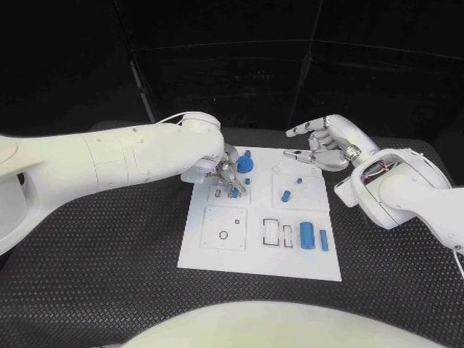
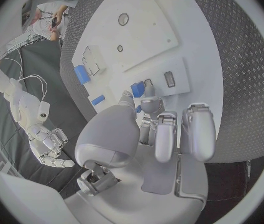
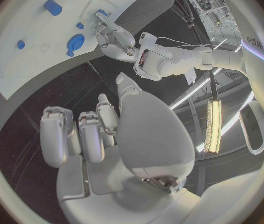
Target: Assemble the parts on the task board
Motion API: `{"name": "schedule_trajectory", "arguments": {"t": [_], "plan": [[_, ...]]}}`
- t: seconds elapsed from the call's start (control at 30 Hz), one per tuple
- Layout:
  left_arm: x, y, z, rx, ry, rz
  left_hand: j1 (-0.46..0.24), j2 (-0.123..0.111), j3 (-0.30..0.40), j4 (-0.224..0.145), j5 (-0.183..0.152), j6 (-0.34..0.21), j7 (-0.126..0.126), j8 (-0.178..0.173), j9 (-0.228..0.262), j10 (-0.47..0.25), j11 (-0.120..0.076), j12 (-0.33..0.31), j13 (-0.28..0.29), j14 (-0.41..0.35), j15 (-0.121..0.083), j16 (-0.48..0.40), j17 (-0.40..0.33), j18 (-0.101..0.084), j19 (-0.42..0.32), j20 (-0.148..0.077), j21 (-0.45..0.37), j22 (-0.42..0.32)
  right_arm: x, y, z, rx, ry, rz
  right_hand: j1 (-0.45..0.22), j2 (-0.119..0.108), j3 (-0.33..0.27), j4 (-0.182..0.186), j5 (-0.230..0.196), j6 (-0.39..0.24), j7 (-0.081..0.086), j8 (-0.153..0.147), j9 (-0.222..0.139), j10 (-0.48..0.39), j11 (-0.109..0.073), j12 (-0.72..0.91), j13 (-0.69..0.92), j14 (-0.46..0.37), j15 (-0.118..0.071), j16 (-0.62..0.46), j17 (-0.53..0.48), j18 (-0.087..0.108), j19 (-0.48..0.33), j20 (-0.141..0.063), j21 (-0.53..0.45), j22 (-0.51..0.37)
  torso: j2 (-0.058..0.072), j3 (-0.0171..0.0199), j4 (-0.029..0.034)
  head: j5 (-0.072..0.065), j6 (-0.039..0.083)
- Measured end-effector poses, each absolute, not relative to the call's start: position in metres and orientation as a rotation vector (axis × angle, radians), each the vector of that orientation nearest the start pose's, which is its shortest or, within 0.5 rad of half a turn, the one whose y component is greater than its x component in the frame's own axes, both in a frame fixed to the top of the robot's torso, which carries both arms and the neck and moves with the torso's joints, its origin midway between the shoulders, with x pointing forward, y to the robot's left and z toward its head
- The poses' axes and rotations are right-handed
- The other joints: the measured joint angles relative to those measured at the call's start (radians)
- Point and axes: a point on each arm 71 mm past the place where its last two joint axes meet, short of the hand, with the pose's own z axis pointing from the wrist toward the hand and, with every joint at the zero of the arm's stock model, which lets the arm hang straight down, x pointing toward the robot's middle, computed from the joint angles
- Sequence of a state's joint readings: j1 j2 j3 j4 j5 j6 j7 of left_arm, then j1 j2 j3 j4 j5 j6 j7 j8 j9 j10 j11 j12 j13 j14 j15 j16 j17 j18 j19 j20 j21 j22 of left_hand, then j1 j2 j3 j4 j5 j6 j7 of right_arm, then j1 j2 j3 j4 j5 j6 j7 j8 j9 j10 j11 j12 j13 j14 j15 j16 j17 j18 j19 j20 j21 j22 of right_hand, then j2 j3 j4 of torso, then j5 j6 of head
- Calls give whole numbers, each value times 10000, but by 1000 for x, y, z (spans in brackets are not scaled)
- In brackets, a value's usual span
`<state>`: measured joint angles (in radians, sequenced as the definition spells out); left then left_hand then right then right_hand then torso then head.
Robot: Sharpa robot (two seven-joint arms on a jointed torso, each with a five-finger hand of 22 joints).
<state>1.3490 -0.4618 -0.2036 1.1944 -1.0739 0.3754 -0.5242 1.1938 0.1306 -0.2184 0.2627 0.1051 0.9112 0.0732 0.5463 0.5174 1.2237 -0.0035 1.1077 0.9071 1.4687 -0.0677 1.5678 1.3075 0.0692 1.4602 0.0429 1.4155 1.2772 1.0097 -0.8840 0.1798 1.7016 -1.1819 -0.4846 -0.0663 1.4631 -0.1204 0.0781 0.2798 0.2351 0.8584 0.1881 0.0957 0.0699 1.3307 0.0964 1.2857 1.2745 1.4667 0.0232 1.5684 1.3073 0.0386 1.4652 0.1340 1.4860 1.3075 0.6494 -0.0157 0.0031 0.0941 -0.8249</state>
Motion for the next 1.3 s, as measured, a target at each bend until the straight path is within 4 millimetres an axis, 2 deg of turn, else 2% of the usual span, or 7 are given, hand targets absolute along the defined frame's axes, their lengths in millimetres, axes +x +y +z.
{"name": "schedule_trajectory", "arguments": {"t": [0.17,0.4,0.73,0.97,1.03,1.17,1.3], "plan": [[523,120,-227,1637,24865,-2532,224,150,147,-147,0,-37,-36,38,71,-36,36,0,0,0,0,0,0,0,0,0,0,-4,451,-181,-167,2530,15331,9730,0,0,0,0,36,-34,-34,0,1,0,0,0,12,0,0,0,0,1,0,0,0,0,-1,0,1,8,0],[522,118,-227,1581,24918,-2630,856,509,649,-649,0,-127,-55,47,159,-66,6,0,13,0,0,0,0,0,0,0,0,-69,452,-181,-167,2540,15369,9729,40,40,0,0,71,-34,-34,0,1,0,0,0,59,0,0,0,0,0,0,0,0,0,-1,0,0,17,-11],[521,117,-228,1159,25189,-3077,1776,471,1756,-1526,28,-326,-103,-37,182,-184,-31,-54,-58,-37,-37,0,0,0,35,-35,-119,-194,452,-180,-168,2561,15427,9708,40,39,0,0,71,-34,-34,0,2,0,0,0,74,0,0,0,7,0,0,0,0,0,5,0,0,33,-49],[520,119,-229,823,25304,-3287,2080,375,2166,-1115,78,-412,-87,-38,220,-253,-34,-244,-190,-37,-37,0,-1,1,35,-35,-185,-258,452,-180,-168,2562,15459,9706,41,39,0,0,124,-34,-34,0,2,0,0,0,84,0,0,0,7,0,0,0,0,-1,9,0,0,35,-59],[520,121,-229,715,25311,-3321,1941,234,2402,-961,79,-413,-86,-39,307,-250,-37,-258,-226,-37,-37,0,-1,0,35,-35,-235,-268,452,-180,-168,2561,15469,9705,40,39,0,0,124,-34,-34,0,2,0,0,0,84,0,0,0,6,0,0,0,0,-1,10,0,0,37,-64],[520,122,-229,553,25280,-3375,1320,-386,3730,-1085,81,-430,-70,89,409,-213,-74,-314,-277,-37,-37,0,-1,1,34,-34,-243,-277,452,-179,-168,2559,15483,9705,68,67,0,0,124,-56,-12,0,2,0,0,0,83,0,0,0,5,0,0,0,0,-1,12,0,-1,38,-69],[520,122,-229,436,25218,-3449,935,-771,4649,-1276,80,-447,-52,164,527,-210,-72,-314,-283,-37,-36,0,-1,1,34,-34,-280,-268,452,-179,-168,2556,15494,9713,81,79,0,0,124,-70,2,0,2,0,0,0,83,0,0,0,5,-1,0,0,0,-1,12,0,-6,38,-70]]}}
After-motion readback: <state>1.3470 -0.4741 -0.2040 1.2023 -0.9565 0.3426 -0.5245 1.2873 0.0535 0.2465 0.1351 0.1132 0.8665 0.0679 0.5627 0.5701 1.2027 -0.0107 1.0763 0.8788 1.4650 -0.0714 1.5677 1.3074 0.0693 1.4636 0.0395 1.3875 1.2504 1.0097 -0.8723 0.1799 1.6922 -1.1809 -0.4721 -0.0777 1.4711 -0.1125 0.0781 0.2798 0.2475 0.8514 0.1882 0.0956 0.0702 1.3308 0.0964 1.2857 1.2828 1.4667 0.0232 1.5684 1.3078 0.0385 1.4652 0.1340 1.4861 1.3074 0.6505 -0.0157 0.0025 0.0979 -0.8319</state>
